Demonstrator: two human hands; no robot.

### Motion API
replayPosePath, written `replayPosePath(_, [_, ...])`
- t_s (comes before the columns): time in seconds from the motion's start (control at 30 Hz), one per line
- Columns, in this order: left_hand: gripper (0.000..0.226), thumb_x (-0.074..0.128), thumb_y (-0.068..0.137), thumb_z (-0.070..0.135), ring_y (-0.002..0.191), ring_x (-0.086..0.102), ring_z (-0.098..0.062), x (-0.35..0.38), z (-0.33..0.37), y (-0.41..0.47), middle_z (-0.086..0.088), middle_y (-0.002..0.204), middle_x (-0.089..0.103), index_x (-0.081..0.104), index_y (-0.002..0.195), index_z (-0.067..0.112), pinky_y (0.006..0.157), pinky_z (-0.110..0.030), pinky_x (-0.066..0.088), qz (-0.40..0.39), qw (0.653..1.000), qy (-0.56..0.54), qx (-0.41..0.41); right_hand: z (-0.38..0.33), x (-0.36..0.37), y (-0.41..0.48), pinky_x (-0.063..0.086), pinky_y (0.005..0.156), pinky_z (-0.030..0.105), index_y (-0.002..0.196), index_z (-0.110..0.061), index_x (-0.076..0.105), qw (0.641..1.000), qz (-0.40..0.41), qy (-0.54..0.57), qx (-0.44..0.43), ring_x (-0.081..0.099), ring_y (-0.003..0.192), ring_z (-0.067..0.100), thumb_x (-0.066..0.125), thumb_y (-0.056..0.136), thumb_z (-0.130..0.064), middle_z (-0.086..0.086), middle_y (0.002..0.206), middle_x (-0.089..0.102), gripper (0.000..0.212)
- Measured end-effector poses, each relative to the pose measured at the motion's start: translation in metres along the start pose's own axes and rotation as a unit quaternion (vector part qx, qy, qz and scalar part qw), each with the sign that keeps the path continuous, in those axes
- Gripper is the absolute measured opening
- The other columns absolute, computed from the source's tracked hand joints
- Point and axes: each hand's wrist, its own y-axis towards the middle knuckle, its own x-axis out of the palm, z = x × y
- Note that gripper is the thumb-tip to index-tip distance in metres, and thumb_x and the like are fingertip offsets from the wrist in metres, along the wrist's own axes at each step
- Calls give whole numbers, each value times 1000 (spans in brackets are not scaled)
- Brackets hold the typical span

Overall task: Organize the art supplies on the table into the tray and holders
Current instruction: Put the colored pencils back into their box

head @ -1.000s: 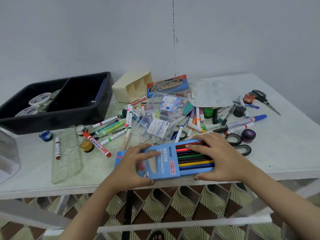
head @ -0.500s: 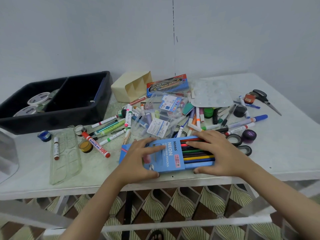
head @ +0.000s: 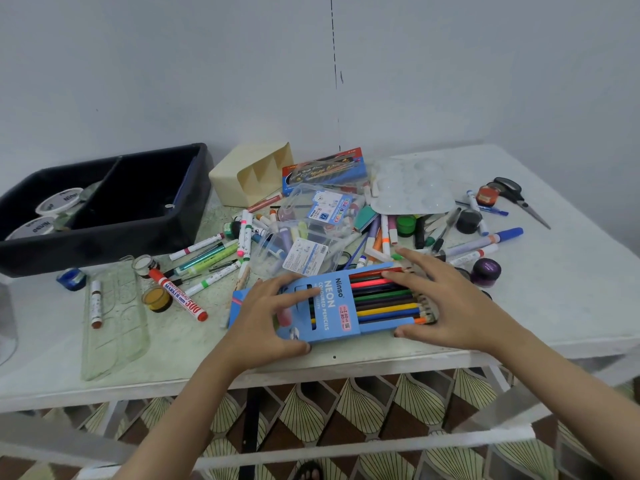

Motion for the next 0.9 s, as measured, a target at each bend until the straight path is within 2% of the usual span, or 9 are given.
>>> replayPosePath(0.1, [71,62,52,57,123,22,2,-3,0,5,30,134,26,44,120,60,100,-28,20,5,1000,3,-7,-5,-1,5,32,98,15,142,-52,20,998,-6,59,9,2,133,-18,70,73,-58,-22,155,-7,86])
replayPosePath(0.17, [70,63,52,56,123,21,3,-4,-1,6,28,135,27,45,120,60,101,-29,20,3,1000,-1,-9,-7,-1,5,27,89,2,140,-58,5,995,-4,93,31,-1,129,-23,73,71,-54,-26,152,-16,98])
replayPosePath(0.23, [71,63,52,56,122,21,4,-4,-2,6,27,135,27,45,120,59,101,-29,21,3,1000,-4,-10,-8,1,3,28,93,6,138,-58,0,991,10,111,68,10,132,-18,75,66,-56,-29,151,-4,104])
replayPosePath(0.3, [70,63,52,56,122,21,3,-5,-1,6,31,133,26,45,120,59,101,-29,22,3,1000,-6,-11,-6,3,-2,35,101,19,136,-51,6,987,22,126,92,26,125,-9,77,63,-58,-28,140,20,102])
replayPosePath(0.4, [70,63,50,55,123,23,2,-7,0,6,37,131,24,48,118,58,101,-29,23,6,1000,-20,-10,-3,4,-7,44,99,34,133,-43,22,987,25,122,102,37,121,2,71,58,-67,-19,140,30,93])
replayPosePath(0.47, [70,64,50,55,122,24,6,-8,1,5,38,131,24,49,118,58,102,-31,24,4,999,-34,-8,-2,3,-8,46,97,38,130,-43,26,988,28,114,96,38,121,3,67,58,-69,-17,142,31,87])
replayPosePath(0.57, [71,66,50,56,120,20,19,-11,2,4,38,133,25,50,119,59,101,-32,25,2,999,-48,-4,-3,-1,-8,41,103,39,130,-41,29,990,45,110,74,32,130,4,67,61,-67,-18,146,28,83])
replayPosePath(0.7, [77,67,51,56,127,25,3,-19,6,2,32,138,26,41,123,64,104,-38,27,-5,999,-46,5,-6,-5,-8,22,111,36,134,-43,31,994,53,84,44,11,143,5,63,62,-75,-22,150,16,85])
replayPosePath(0.9, [76,68,51,55,130,25,-2,-23,8,-2,37,136,25,41,122,65,108,-45,29,-17,998,-56,2,-18,-10,-7,21,104,29,131,-39,40,995,62,77,28,14,132,-10,59,63,-77,-16,143,29,80])
